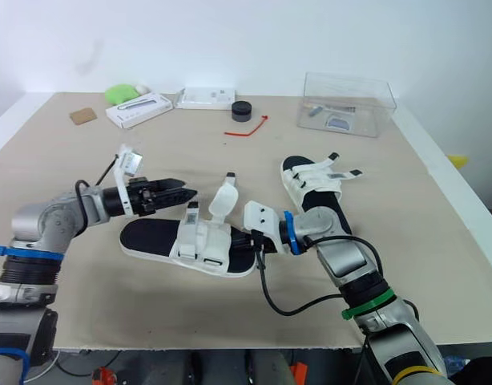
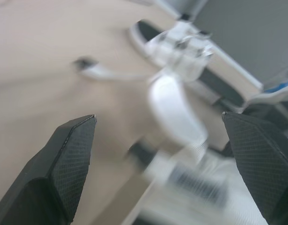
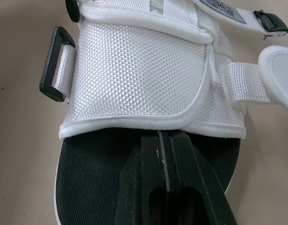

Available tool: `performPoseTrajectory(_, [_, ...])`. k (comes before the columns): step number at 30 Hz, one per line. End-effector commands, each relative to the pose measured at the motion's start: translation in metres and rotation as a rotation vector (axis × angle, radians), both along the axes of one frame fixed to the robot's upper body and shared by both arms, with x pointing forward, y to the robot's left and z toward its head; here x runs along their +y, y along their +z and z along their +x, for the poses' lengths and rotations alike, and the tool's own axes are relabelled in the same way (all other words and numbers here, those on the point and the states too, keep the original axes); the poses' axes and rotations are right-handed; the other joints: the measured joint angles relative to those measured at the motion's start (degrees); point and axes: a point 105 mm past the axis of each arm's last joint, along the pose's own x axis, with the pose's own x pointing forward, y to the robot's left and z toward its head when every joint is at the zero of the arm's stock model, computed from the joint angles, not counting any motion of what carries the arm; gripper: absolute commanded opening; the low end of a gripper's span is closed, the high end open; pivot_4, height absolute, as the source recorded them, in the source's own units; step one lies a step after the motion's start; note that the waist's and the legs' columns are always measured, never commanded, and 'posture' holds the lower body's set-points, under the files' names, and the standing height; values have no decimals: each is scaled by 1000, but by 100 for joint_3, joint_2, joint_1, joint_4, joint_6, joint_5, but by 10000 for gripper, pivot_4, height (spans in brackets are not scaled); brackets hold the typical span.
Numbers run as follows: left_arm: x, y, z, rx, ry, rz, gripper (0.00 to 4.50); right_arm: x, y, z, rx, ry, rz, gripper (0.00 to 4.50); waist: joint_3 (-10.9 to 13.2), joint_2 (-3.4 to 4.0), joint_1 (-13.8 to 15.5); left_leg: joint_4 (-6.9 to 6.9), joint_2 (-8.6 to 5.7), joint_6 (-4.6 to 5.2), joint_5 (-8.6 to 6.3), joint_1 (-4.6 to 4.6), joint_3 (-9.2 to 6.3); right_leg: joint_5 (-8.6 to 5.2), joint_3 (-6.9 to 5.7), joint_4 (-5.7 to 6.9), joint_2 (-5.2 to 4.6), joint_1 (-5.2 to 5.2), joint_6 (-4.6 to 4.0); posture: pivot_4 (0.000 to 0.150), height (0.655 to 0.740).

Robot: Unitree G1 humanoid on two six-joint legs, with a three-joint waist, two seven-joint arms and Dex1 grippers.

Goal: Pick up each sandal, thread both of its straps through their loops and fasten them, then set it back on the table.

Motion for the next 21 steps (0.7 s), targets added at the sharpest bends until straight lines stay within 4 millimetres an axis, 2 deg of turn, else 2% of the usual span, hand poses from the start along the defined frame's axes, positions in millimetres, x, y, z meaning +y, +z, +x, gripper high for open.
performPoseTrajectory(1, [-6, -11, -2, -38, -39, 68, 44178, -5, -10, 0, 15, -23, -40, 0, 0, 0, -4, -1, 0, 0, 0, 0, -1, 0, 1, 0, 1, 0, 0, 1500, 7400])
performPoseTrajectory(6, [-6, -27, 1, 16, -42, 81, 44178, -7, -10, -1, 12, -33, -37, 0, 0, 0, 5, 1, 0, 0, 0, 0, -7, -1, -2, 0, 2, 1, -1, 1500, 7400])
performPoseTrajectory(14, [-10, -45, -4, 139, -106, 132, 44178, -7, -11, -2, 15, -42, -36, 0, -1, 0, 6, 1, -1, 1, 0, -1, -6, -2, -3, 0, 2, 1, 2, 1500, 7400])
performPoseTrajectory(17, [-11, -46, -5, 137, -112, 137, 44178, -7, -10, -1, 13, -44, -36, 0, -1, 0, 4, 0, -1, 1, 0, -1, -4, -2, -3, 0, 2, 1, 3, 1500, 7400])
performPoseTrajectory(21, [1, -33, 7, 61, -43, 134, 44178, -7, -10, -1, 12, -47, -37, 0, 0, 0, 4, 0, -1, 2, -1, -1, -6, -3, -2, 0, 1, 1, 2, 1500, 7400])
